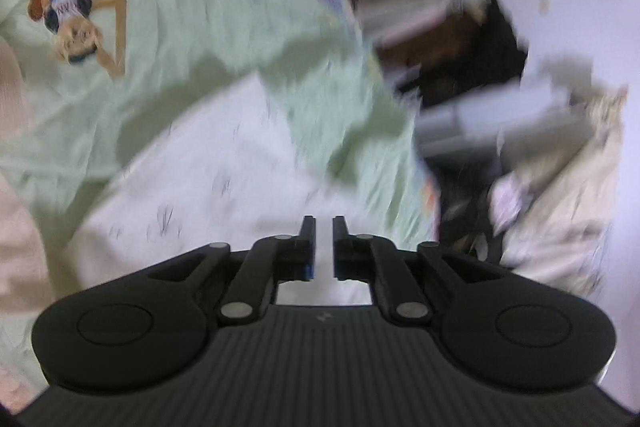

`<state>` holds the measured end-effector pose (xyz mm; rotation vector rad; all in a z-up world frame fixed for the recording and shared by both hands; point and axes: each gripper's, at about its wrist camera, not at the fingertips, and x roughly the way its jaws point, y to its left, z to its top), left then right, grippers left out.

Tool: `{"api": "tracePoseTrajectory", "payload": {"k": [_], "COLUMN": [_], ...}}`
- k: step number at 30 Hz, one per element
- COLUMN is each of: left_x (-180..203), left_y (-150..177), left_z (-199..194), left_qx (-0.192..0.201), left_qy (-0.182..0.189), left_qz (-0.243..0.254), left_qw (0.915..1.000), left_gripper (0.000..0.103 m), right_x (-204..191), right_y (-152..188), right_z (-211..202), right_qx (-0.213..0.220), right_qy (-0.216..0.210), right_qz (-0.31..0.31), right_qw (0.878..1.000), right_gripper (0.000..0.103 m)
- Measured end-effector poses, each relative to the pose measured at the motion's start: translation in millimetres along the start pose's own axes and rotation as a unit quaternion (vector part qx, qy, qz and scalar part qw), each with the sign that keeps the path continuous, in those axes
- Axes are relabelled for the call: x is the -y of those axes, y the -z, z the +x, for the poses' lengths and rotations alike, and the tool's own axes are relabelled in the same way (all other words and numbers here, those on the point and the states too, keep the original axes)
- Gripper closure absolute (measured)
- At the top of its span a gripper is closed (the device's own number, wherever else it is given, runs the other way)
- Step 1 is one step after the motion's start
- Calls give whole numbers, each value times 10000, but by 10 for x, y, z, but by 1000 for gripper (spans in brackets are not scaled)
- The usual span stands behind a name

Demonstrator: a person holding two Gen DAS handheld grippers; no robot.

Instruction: Fold large clothes

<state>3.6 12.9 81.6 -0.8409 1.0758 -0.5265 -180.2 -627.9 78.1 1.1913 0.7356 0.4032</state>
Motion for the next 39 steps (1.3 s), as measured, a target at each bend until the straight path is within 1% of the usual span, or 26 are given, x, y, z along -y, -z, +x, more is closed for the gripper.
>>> {"api": "tracePoseTrajectory", "payload": {"k": [1, 2, 3, 4, 5, 6, 7, 8, 10, 11, 12, 14, 16, 19, 20, 22, 25, 27, 28, 29, 30, 31, 32, 33, 35, 39], "left_x": [6, 9, 3, -23, -48, -69, -91, -108, -104, -88, -78, -131, -193, -396, -474, -622, -819, -905, -917, -912, -904, -887, -869, -857, -923, -969], "left_y": [141, 257, 359, 426, 480, 502, 523, 539, 577, 604, 618, 628, 620, 533, 503, 496, 525, 553, 579, 611, 636, 658, 712, 752, 789, 766], "left_z": [36, 60, 79, 86, 81, 48, 15, -6, -28, -35, -31, -23, -52, -172, -211, -215, -124, -14, 47, 115, 169, 219, 337, 428, 512, 439], "left_qx": [-212, -405, -591, -759, -875, -870, -864, -858, -873, -958, -1021, -1090, -1066, -861, -790, -824, -1080, -1242, -1266, -1268, -1273, -1312, -1422, -1499, -1478, -1282], "left_qy": [-254, -412, -538, -584, -630, -673, -716, -757, -981, -1070, -1135, -1290, -1480, -1904, -2060, -2332, -2478, -2274, -2251, -2314, -2372, -2400, -2390, -2370, -2263, -2138], "left_qz": [80, 162, 162, -46, -243, -414, -585, -712, -748, -653, -586, -632, -637, -378, -290, -325, -452, -454, -387, -265, -168, -123, -56, -16, -204, -397], "left_qw": [9994, 9982, 9967, 9954, 9939, 9931, 9920, 9909, 9885, 9875, 9865, 9836, 9812, 9772, 9749, 9684, 9617, 9648, 9653, 9642, 9629, 9618, 9605, 9599, 9626, 9676], "left_gripper": [68, 57, 48, 44, 33, 23, 18, 11, 9, 8, 6, 4, 4, 4, 4, 4, 4, 4, 4, 9, 28, 42, 64, 79, 94, 98], "right_x": [0, 0, 0, 0, 0, 0, 0, 0, -3, -6, -9, -16, -28, -83, -88, -95, -94, -84, -77, -72, -66, -54, -40, -18, 51, 152], "right_y": [-18, -37, -55, -74, -92, -110, -129, -147, -176, -173, -165, -148, -127, -108, -105, -99, -94, -96, -93, -88, -84, -79, -75, -72, -67, -36], "right_z": [33, 65, 98, 130, 163, 195, 228, 260, 323, 339, 348, 366, 380, 374, 379, 391, 410, 428, 428, 425, 422, 417, 410, 403, 403, 376], "right_qx": [9, 18, 28, 37, 46, 55, 64, 74, 90, 99, 110, 131, 154, 144, 120, 80, 42, 31, 42, 54, 66, 80, 96, 119, 155, 206], "right_qy": [-8, -15, -23, -30, -38, -45, -53, -60, -43, 0, 43, 117, 163, 204, 198, 189, 175, 160, 147, 130, 114, 92, 67, 48, 20, -7], "right_qz": [-3, -6, -8, -11, -14, -17, -20, -22, -60, -102, -140, -206, -255, -350, -364, -383, -384, -365, -351, -341, -331, -319, -307, -274, -196, -94], "right_qw": [10000, 10000, 10000, 10000, 10000, 10000, 10000, 10000, 9999, 9999, 9998, 9996, 9994, 9991, 9991, 9991, 9991, 9992, 9993, 9993, 9994, 9994, 9995, 9995, 9997, 9997], "right_gripper": [95, 94, 94, 94, 94, 94, 94, 94, 94, 94, 94, 94, 94, 94, 93, 93, 93, 92, 92, 92, 91, 91, 90, 90, 89, 89]}}
